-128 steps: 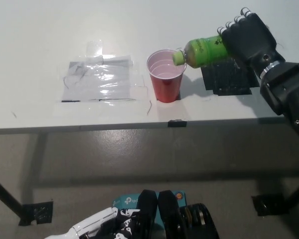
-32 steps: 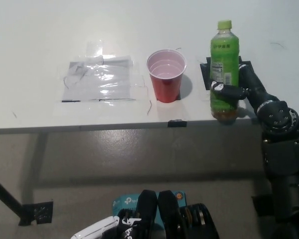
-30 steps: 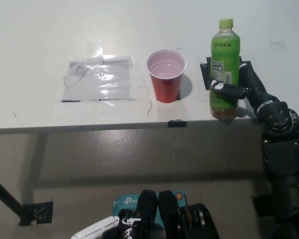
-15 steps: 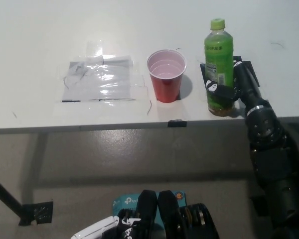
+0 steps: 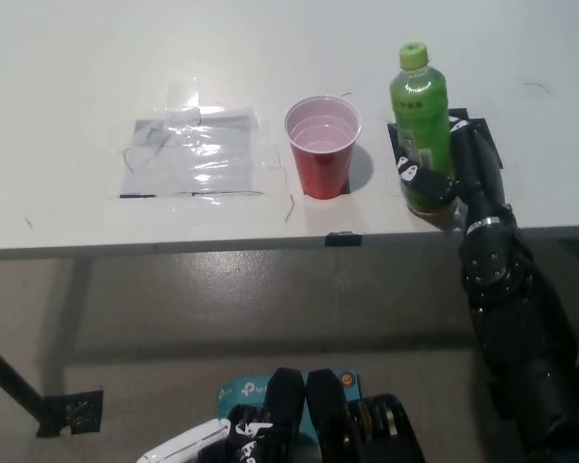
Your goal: The robot uses its right hand to pick up a bottle kept in the middle of the desk and tilt it into a cup kept next to it to pour water out
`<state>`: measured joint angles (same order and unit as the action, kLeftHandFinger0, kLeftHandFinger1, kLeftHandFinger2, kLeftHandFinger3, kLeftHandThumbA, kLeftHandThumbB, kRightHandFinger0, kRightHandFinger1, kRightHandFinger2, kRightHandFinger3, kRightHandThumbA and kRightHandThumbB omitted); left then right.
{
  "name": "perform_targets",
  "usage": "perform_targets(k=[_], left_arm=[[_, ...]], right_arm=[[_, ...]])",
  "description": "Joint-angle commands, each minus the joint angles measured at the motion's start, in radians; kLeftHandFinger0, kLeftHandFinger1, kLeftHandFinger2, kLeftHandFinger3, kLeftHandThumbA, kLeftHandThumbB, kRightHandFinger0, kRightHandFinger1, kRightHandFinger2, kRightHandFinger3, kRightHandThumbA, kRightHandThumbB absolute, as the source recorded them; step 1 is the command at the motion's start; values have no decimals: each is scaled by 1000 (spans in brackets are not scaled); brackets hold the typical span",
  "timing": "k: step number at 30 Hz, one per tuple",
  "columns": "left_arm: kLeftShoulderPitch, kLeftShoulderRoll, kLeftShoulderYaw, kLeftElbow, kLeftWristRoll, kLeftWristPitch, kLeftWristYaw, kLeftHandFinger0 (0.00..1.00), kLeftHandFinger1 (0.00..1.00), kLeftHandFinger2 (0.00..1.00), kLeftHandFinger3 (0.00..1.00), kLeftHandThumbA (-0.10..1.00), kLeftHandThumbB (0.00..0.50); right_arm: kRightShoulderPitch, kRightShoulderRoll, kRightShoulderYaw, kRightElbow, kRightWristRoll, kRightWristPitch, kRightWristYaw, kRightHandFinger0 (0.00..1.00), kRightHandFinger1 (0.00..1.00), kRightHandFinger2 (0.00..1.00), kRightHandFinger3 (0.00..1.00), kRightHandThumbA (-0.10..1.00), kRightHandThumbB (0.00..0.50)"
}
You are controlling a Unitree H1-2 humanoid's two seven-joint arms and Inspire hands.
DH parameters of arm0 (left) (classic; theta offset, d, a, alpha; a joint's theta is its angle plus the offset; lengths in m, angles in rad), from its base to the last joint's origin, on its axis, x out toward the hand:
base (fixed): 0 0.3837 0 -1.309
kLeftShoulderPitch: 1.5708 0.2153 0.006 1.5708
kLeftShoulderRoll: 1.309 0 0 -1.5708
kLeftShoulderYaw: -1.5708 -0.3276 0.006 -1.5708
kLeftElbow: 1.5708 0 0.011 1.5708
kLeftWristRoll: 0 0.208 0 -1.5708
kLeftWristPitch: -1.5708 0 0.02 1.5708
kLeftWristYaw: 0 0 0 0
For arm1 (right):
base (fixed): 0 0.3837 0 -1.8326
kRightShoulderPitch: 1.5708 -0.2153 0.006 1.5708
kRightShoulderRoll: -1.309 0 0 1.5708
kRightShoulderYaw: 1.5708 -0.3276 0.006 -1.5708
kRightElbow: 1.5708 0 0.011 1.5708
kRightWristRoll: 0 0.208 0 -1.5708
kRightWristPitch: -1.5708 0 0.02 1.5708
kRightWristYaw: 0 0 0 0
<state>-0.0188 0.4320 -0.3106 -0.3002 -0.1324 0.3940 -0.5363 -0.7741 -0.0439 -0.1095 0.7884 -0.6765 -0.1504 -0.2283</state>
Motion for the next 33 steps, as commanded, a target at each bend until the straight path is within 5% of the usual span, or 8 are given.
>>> perform_targets(k=[1,7,11,13,15,18,21,33], left_arm=[[6,19,11,-33,2,-12,-6,1000,1000,1000,1000,355,500],[11,18,12,-35,9,-21,-1,1000,1000,1000,1000,367,500],[11,18,14,-39,3,-14,-2,1000,1000,1000,1000,363,500],[11,18,14,-37,3,-17,-3,1000,1000,1000,1000,360,500],[11,17,14,-37,2,-15,-4,1000,1000,1000,1000,357,500],[11,18,14,-42,1,-8,-5,1000,1000,1000,1000,348,500],[11,15,14,-34,6,-19,-3,1000,1000,1000,1000,352,500],[7,14,18,-39,2,-12,-2,1000,1000,1000,1000,338,500]], right_arm=[[-79,19,-18,13,39,-292,-465,733,688,147,448,-56,0],[-85,37,-56,81,114,-290,-458,752,661,171,430,155,0],[-95,48,-71,109,155,-311,-456,698,588,180,412,11,0],[-94,49,-66,124,166,-310,-438,1000,1000,629,889,153,0],[-92,44,-43,125,147,-258,-422,1000,1000,1000,1000,482,6],[-89,42,-11,127,130,-155,-394,1000,1000,1000,1000,848,139],[-71,46,9,103,140,-27,-314,1000,1000,1000,1000,1000,467],[-38,11,123,28,144,101,-240,1000,1000,1000,1000,1000,500]])
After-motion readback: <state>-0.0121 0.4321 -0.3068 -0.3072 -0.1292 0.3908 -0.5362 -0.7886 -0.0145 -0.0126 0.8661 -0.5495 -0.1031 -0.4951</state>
